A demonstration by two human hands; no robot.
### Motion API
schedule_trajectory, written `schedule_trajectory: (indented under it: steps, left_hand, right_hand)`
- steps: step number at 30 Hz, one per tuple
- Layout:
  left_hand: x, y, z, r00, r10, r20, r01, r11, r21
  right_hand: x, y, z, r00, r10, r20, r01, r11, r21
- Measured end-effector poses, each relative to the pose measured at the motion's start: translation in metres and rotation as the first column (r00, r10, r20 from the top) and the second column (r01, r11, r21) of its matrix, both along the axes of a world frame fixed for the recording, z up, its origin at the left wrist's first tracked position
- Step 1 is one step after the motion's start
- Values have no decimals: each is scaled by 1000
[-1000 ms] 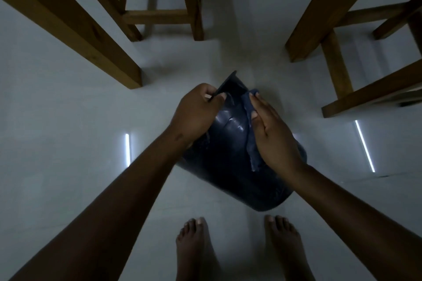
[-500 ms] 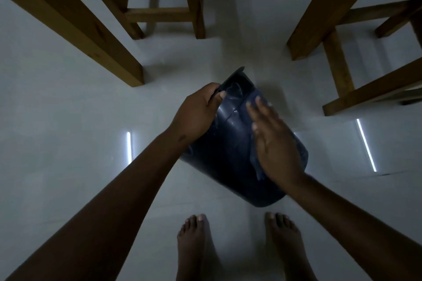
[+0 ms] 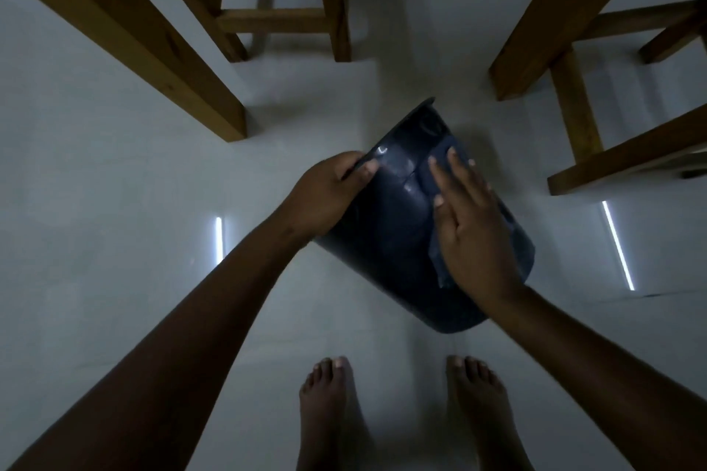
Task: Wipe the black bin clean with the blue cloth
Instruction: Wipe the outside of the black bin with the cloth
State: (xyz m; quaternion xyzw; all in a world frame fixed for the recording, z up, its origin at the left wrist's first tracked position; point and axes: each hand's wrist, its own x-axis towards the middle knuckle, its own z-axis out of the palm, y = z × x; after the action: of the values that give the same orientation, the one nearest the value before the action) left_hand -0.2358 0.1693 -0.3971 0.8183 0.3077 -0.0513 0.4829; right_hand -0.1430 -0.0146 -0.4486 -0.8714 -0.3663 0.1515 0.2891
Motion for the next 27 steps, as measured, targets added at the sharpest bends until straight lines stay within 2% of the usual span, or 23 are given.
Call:
schedule_trajectory:
  steps: [2, 4, 5, 7, 9, 10, 11, 13, 15, 17, 19, 22, 25, 27]
  left_hand:
    - [-9, -1, -3, 1000, -1, -7, 1, 1000, -15]
    - [-6, -2, -7, 1000, -10, -22, 10, 1000, 8]
    - [-2, -3, -7, 999, -20, -31, 21, 1000, 17]
    - [3, -2, -7, 999, -31, -35, 32, 999, 30]
    - [3, -1, -9, 999, -32, -14, 32, 999, 28]
    - [2, -1, -10, 1000, -30, -6, 30, 999, 22]
    - [2, -2, -11, 1000, -31, -4, 31, 999, 28]
    - [6, -3, -9, 999, -44, -16, 45, 997, 70]
    - [9, -4, -9, 999, -39, -26, 41, 995, 86]
    - [9, -5, -9, 999, -34, -26, 36, 995, 97]
    - [8, -5, -10, 999, -28, -31, 32, 993, 112]
    - [8, -8, -11, 1000, 2, -17, 0, 986, 170]
    - [12, -8, -9, 1000, 8, 9, -10, 967, 256]
    - [15, -5, -7, 1000, -26, 11, 23, 971, 238]
  right_hand:
    - [22, 4, -1, 993, -55, -108, 62, 996, 61]
    - [22, 5, 0, 990, -85, -109, 91, 994, 55]
    - [13, 4, 1, 996, -75, -42, 75, 997, 6]
    - [-18, -2, -2, 981, 87, 172, -70, 992, -105]
    - [-43, -10, -7, 897, 310, 316, -269, 948, -168]
    - [-45, -12, -9, 859, 368, 357, -323, 929, -182]
    - [-38, -11, -9, 851, 382, 360, -335, 923, -188]
    - [-13, -4, -8, 929, 240, 281, -205, 967, -149]
    - [18, 4, -4, 999, 0, 53, 2, 1000, -30]
    - [38, 6, -4, 984, -99, -148, 109, 992, 58]
    - [39, 4, -3, 987, -82, -141, 92, 994, 67]
    - [12, -4, 0, 1000, -17, 12, 17, 1000, 7]
    - [-27, -11, -1, 976, 166, 143, -161, 986, -42]
    - [-34, -10, -4, 958, 246, 149, -245, 969, -20]
